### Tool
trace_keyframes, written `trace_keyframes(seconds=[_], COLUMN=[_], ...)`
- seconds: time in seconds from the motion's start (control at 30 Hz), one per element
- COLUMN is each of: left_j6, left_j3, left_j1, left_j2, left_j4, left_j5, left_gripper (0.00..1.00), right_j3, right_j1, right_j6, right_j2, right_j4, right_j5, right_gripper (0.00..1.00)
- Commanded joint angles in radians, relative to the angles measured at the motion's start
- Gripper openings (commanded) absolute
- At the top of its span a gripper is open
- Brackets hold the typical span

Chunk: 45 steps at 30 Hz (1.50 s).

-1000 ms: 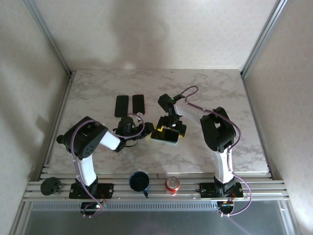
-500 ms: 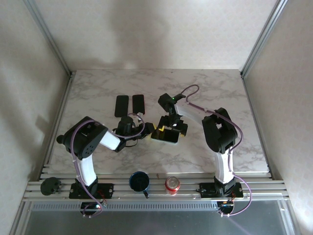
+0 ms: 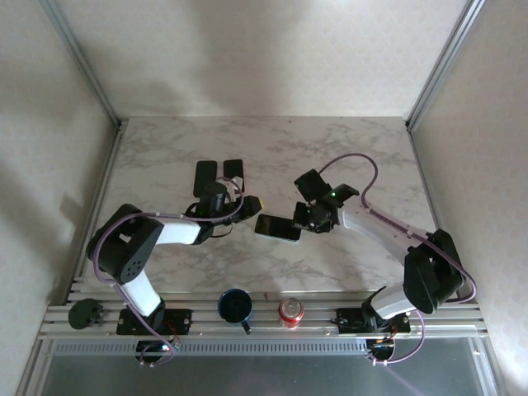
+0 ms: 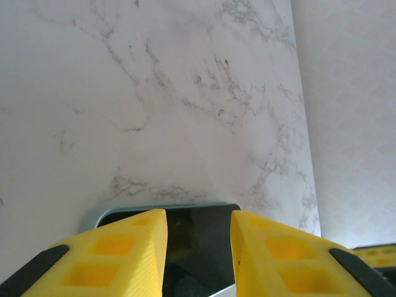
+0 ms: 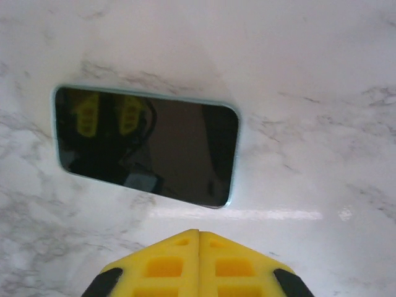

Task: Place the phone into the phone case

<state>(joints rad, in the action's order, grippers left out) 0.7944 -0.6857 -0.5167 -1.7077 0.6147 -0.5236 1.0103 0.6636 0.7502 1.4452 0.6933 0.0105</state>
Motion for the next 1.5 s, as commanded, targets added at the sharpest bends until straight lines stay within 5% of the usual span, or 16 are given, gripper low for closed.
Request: trace_keyframes(seconds=[0.0, 0.67, 1.47], left_j6=[-0.051, -0.007, 0.012], left_j3=[-0.033, -0.089, -0.102], left_j1=[-0.015, -0.065, -0.065], left_j2=[0.005, -0.11, -0.16], left_j4=[-0.095, -0.059, -0.029], left_j5=[0.025, 0.014, 0.006], left_gripper=[0.31, 0.3, 0.29], right_j3=[-0.095, -0.157, -0.192], right_j1=[0.005, 0.014, 0.028], right_j6=[-0.009, -0.021, 0.005], right_j2=[-0.044, 0.07, 0.075], right_j4=[-0.101, -0.274, -0.258], right_j5=[-0.003, 0.046, 0.062], right_gripper=[0.0, 0.0, 0.0])
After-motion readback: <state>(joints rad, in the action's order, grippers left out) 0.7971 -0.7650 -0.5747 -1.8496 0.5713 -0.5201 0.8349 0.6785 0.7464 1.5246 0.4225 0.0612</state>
